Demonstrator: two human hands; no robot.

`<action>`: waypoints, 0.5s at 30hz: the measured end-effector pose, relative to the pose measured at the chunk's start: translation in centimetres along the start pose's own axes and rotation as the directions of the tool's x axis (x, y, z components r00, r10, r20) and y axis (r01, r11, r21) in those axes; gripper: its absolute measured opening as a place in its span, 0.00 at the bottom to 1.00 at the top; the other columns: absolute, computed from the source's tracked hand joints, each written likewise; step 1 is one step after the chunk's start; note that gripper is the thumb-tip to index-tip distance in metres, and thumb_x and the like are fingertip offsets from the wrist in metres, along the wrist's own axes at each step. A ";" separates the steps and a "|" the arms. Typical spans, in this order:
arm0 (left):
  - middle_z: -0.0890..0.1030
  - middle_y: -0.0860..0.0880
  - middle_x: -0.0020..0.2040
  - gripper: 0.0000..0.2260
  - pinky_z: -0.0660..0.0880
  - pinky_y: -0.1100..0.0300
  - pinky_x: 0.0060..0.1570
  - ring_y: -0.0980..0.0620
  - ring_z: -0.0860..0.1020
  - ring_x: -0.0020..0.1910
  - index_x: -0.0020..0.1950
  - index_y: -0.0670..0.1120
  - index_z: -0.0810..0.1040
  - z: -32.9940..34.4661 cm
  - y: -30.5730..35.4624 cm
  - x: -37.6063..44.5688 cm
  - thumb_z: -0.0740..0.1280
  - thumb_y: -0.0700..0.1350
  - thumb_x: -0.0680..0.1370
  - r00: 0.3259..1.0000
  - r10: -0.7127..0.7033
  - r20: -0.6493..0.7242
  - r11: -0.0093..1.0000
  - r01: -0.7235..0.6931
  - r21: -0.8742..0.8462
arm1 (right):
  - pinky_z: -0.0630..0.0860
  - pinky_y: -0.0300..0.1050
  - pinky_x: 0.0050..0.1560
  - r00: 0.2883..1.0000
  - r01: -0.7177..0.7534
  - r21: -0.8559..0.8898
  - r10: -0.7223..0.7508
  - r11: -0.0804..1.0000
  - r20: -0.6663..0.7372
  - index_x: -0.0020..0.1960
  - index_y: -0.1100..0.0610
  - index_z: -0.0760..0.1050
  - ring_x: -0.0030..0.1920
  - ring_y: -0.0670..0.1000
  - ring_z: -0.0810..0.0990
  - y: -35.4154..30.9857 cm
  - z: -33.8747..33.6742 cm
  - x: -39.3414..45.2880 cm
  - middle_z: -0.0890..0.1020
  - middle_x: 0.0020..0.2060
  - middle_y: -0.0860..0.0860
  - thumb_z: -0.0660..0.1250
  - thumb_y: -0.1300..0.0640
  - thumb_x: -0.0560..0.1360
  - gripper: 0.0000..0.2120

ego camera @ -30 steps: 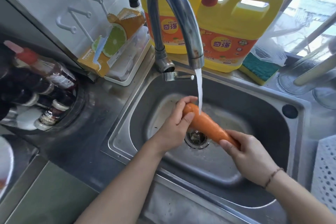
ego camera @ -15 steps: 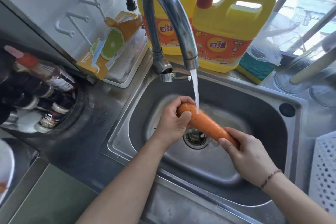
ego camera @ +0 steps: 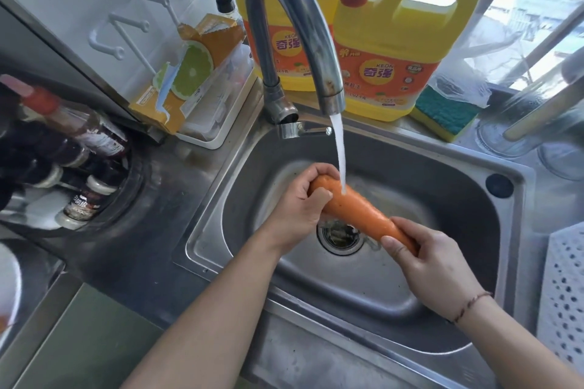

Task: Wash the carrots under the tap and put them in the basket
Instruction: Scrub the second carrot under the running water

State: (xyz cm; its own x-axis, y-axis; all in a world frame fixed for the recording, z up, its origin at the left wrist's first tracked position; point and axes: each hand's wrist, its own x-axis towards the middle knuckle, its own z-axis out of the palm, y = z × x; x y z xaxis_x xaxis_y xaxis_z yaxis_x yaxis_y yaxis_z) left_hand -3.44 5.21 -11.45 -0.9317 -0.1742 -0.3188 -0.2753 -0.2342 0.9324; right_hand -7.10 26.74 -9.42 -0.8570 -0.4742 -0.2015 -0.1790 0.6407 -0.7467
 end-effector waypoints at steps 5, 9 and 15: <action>0.78 0.52 0.44 0.05 0.79 0.51 0.37 0.55 0.77 0.39 0.46 0.51 0.77 0.5 -0.3 0.4 0.64 0.41 0.75 0.985 0.039 -0.168 0.999 -0.043 -0.020 | 0.67 0.29 0.34 1.000 0.024 -0.052 -0.024 0.998 -0.002 0.56 0.53 0.82 0.32 0.41 0.76 -0.5 0.5 0.1 0.77 0.30 0.41 0.71 0.54 0.76 0.10; 0.75 0.52 0.50 0.10 0.80 0.50 0.46 0.59 0.79 0.44 0.55 0.51 0.74 0.0 0.4 0.0 0.61 0.41 0.76 0.999 -0.031 0.016 0.999 0.031 0.024 | 0.68 0.32 0.31 0.998 -0.059 0.024 0.058 0.998 0.037 0.53 0.52 0.82 0.29 0.42 0.74 0.2 0.2 0.7 0.77 0.25 0.43 0.71 0.55 0.76 0.07; 0.72 0.49 0.55 0.19 0.81 0.52 0.54 0.54 0.76 0.50 0.59 0.56 0.72 -0.9 0.6 -0.4 0.64 0.37 0.72 0.996 -0.032 0.079 0.990 0.021 0.139 | 0.69 0.41 0.31 0.987 -0.114 0.097 0.102 0.989 0.120 0.49 0.46 0.82 0.25 0.43 0.70 0.8 -0.1 1.3 0.76 0.25 0.42 0.69 0.53 0.77 0.04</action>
State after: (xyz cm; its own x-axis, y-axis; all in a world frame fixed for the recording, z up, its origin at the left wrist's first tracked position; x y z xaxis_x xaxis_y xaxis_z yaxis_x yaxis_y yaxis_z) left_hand -3.03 4.29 -10.95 -0.9381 -0.0907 -0.3344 -0.3251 -0.1031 0.9400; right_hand -8.40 26.69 -10.17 -0.8066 -0.4754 -0.3514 -0.0326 0.6292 -0.7765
